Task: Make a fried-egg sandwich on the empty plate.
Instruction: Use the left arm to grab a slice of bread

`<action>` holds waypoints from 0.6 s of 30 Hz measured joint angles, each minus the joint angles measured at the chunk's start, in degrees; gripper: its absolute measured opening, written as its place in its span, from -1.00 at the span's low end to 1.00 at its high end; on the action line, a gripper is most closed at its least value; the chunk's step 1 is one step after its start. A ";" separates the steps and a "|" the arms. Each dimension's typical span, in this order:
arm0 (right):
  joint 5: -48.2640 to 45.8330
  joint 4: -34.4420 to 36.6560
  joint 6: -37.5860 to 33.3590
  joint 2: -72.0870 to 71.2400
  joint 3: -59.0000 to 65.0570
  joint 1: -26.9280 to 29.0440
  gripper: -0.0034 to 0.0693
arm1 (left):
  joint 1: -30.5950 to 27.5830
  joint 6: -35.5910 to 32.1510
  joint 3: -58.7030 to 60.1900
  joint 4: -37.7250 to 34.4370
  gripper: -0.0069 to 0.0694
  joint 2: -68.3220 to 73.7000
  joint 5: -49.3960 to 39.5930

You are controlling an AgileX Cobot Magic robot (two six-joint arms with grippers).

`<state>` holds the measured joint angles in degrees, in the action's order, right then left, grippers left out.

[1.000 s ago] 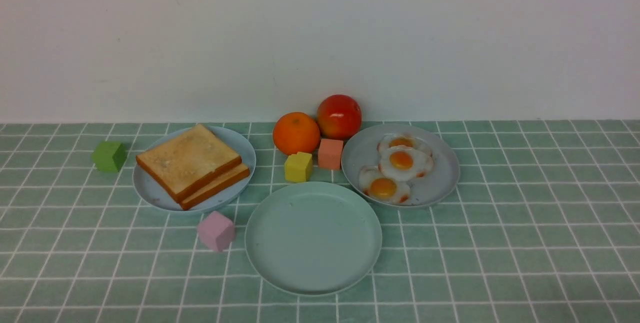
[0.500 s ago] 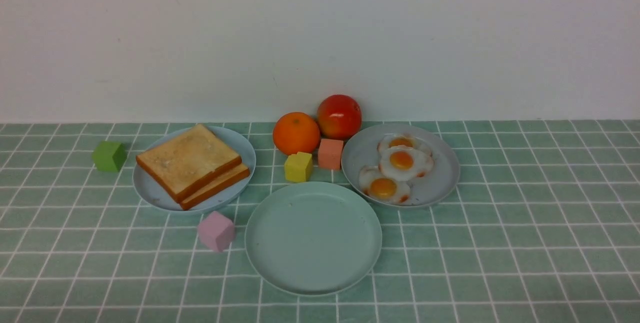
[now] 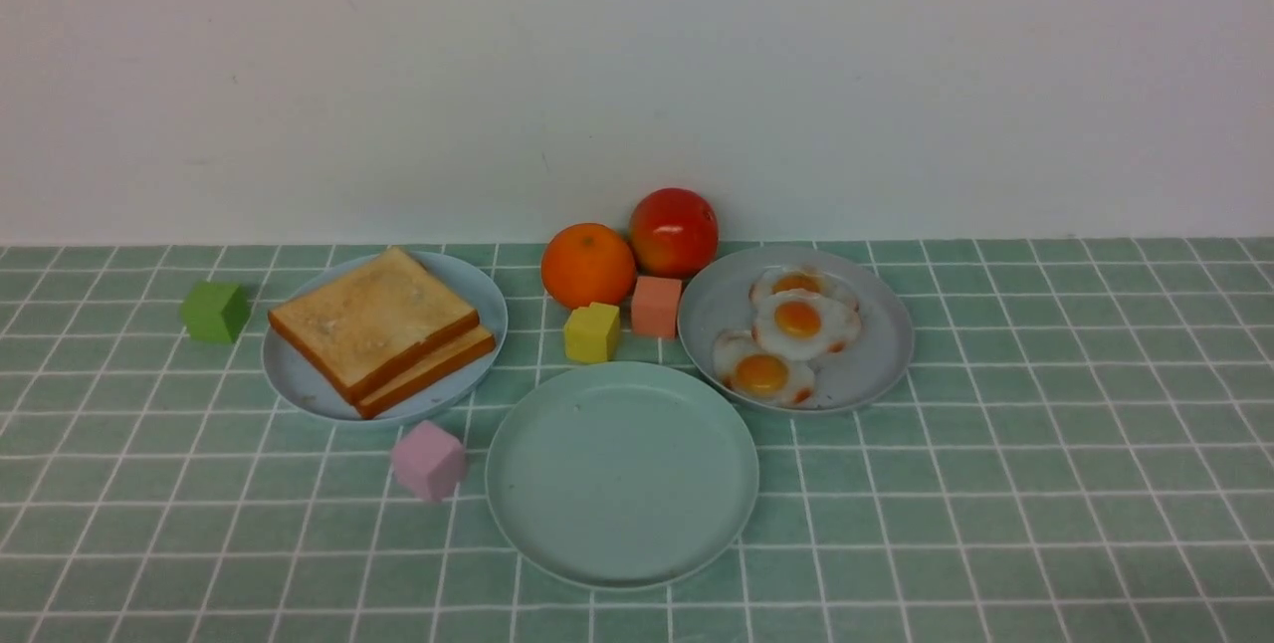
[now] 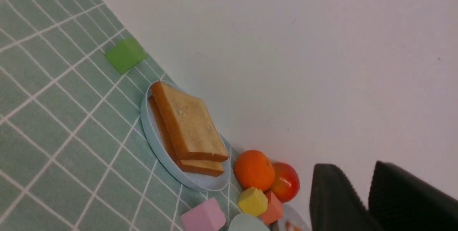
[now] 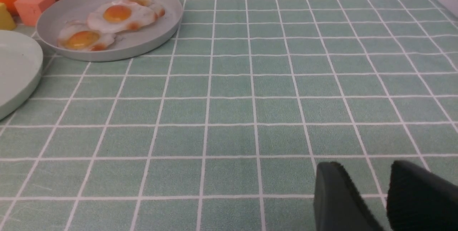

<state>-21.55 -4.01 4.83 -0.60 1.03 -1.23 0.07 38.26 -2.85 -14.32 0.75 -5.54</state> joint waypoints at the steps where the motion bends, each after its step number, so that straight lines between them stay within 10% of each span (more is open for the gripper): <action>1: 0.00 0.00 0.00 0.00 0.00 0.00 -0.24 | 0.00 -0.84 -1.64 0.82 -0.45 1.28 -1.53; 8: 0.47 0.22 0.17 0.00 0.00 0.00 -0.24 | 2.40 -16.56 -16.84 4.58 -0.83 18.06 -13.09; 18: 14.51 22.67 13.54 0.00 0.44 0.00 -0.25 | 12.57 -30.18 -39.11 5.87 -0.85 48.40 -39.72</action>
<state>-7.04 18.66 18.37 -0.60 1.47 -1.23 12.64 8.08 -41.96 -8.45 49.15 -45.26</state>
